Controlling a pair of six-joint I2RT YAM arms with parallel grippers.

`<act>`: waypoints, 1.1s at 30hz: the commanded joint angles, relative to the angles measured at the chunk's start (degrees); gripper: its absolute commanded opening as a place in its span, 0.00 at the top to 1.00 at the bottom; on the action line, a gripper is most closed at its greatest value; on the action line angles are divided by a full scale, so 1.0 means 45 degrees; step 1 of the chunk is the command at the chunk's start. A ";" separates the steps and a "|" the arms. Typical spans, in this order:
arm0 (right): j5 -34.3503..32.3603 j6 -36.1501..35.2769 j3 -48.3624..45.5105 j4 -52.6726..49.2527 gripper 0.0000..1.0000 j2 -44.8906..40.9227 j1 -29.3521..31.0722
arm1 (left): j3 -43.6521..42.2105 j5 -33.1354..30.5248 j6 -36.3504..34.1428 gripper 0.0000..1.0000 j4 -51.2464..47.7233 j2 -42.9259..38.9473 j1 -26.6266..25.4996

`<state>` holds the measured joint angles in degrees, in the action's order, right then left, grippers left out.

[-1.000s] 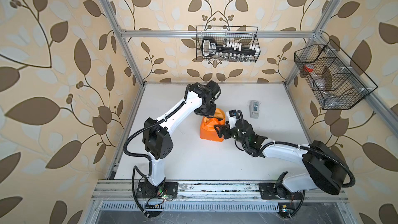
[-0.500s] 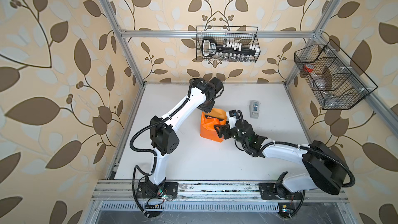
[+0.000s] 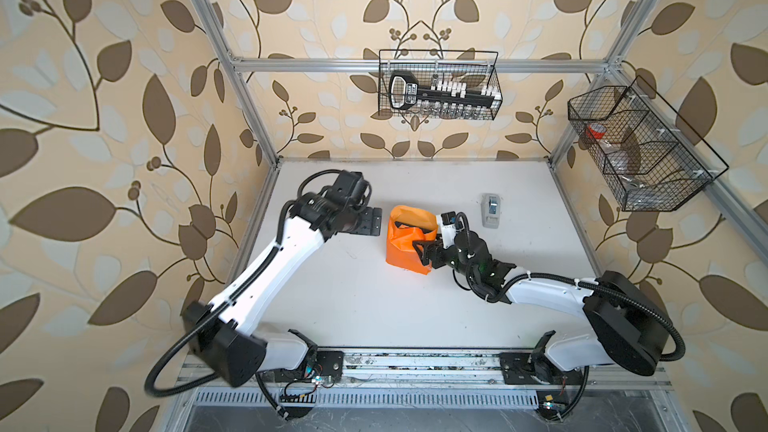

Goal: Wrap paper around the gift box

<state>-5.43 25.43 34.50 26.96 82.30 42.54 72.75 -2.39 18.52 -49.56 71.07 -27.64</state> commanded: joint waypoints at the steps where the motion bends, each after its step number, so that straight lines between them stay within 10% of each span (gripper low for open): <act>1: 0.0269 -0.0447 -0.0130 -0.1128 0.13 0.0399 0.0106 | -0.2081 0.2601 0.1348 0.05 0.4129 -0.0342 -0.0146; 17: 0.0416 -0.0459 -0.0098 -0.1206 0.15 0.0475 0.0096 | -0.5339 0.3608 0.2268 0.12 0.9603 0.0611 0.0164; 24: 0.0450 -0.0514 -0.0016 -0.1317 0.16 0.0539 0.0096 | -0.5641 0.4431 0.2114 0.40 1.0929 0.1759 0.0188; 33: 0.0427 -0.0534 0.0053 -0.1436 0.17 0.0539 0.0103 | -0.6135 0.2545 0.1947 0.48 1.0830 0.0148 0.0031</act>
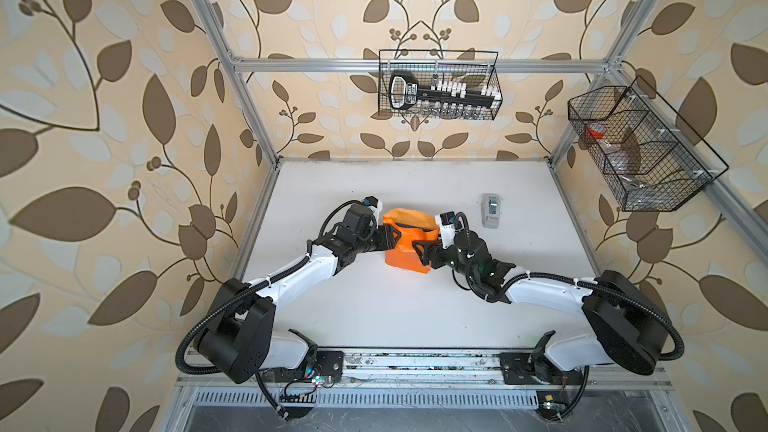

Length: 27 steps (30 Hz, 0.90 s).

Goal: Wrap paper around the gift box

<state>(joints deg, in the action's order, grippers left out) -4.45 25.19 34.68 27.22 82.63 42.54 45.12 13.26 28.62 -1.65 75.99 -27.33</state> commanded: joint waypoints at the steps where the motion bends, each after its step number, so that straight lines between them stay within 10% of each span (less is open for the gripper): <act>1: 0.0197 -0.0481 0.0008 -0.1499 0.17 0.0466 0.0092 | -0.0026 -0.1199 -0.0383 0.50 0.0063 -0.1229 -0.0092; 9: 0.0217 -0.0423 0.0080 -0.1499 0.18 0.0578 0.0094 | 0.0546 -0.1044 -0.0626 0.77 -0.0626 -0.1480 -0.0388; 19: 0.0189 -0.0442 0.0130 -0.1557 0.18 0.0545 0.0096 | 0.1198 -0.1346 -0.0494 0.76 -0.1489 -0.1236 -0.1103; 27: 0.0210 -0.0423 0.0165 -0.1509 0.18 0.0588 0.0117 | 0.1484 -0.0065 -0.0017 0.95 -0.1118 -0.0515 -0.1314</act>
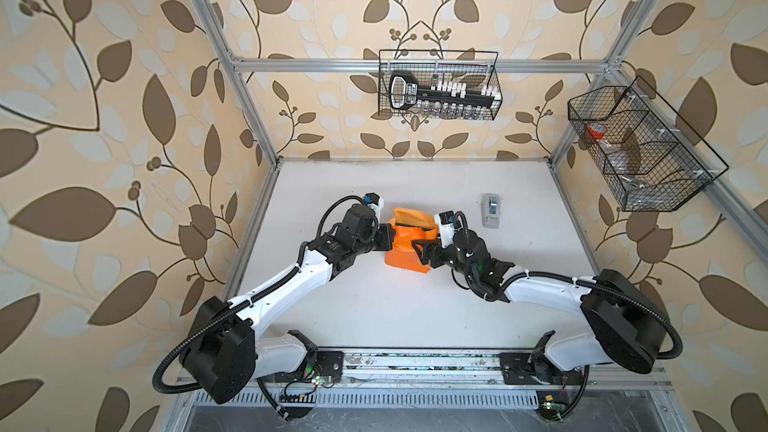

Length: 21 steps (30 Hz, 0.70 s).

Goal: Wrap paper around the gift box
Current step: 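Hold the flap with the left gripper while the right gripper releases and withdraws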

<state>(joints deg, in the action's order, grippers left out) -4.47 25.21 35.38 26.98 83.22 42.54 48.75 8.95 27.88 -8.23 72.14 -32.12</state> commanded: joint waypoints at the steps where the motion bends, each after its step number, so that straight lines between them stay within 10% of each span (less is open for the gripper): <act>1: 0.0217 -0.0427 0.0000 -0.1474 0.18 0.0451 0.0120 | 0.0765 0.1025 0.0208 0.96 0.0382 0.0539 -0.0317; 6: 0.0233 -0.0449 0.0029 -0.1504 0.18 0.0402 0.0111 | 0.0923 0.1844 0.0603 0.95 0.0916 0.1265 -0.0495; 13: 0.0253 -0.0466 0.0010 -0.1543 0.18 0.0347 0.0116 | 0.0257 0.3040 0.1451 0.45 0.1968 0.1606 -0.0489; 21: 0.0671 -0.0360 0.0163 -0.1847 0.18 -0.0400 -0.0100 | -0.0751 0.3564 0.2463 0.43 0.3078 0.1759 -0.0499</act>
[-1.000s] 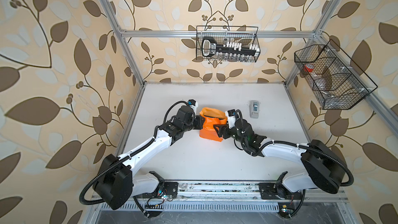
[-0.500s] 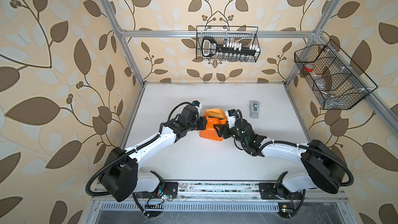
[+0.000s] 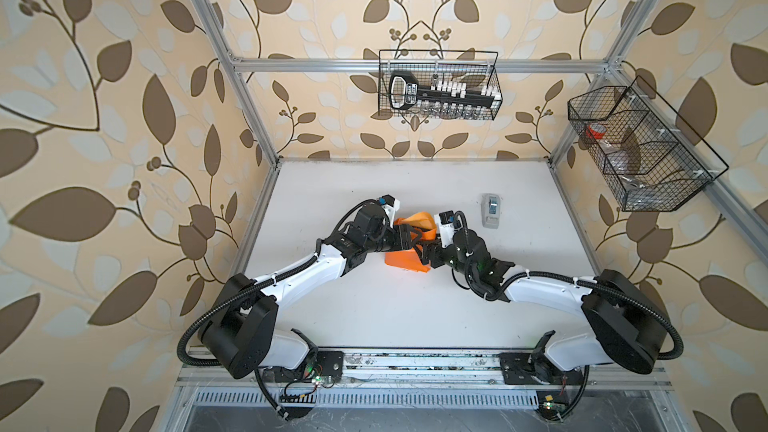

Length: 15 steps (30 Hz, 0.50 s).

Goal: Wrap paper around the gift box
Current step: 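Hold the flap with the left gripper while the right gripper releases and withdraws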

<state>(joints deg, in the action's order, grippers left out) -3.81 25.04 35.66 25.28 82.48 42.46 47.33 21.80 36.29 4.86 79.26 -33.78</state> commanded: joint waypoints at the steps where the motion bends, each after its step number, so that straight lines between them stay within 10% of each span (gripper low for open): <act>1: 0.0588 -0.0272 0.0137 -0.1614 0.17 -0.0542 -0.0178 | -0.0500 0.0608 0.0681 0.43 0.0169 0.0184 -0.0107; 15: 0.1063 0.0231 -0.0933 -0.2545 0.11 -0.3597 -0.2715 | -0.0786 0.0263 0.1144 0.43 0.0421 0.0155 -0.0071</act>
<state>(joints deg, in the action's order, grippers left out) 0.25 25.80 32.60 15.57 63.59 30.65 45.63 22.13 40.29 9.47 79.68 -33.71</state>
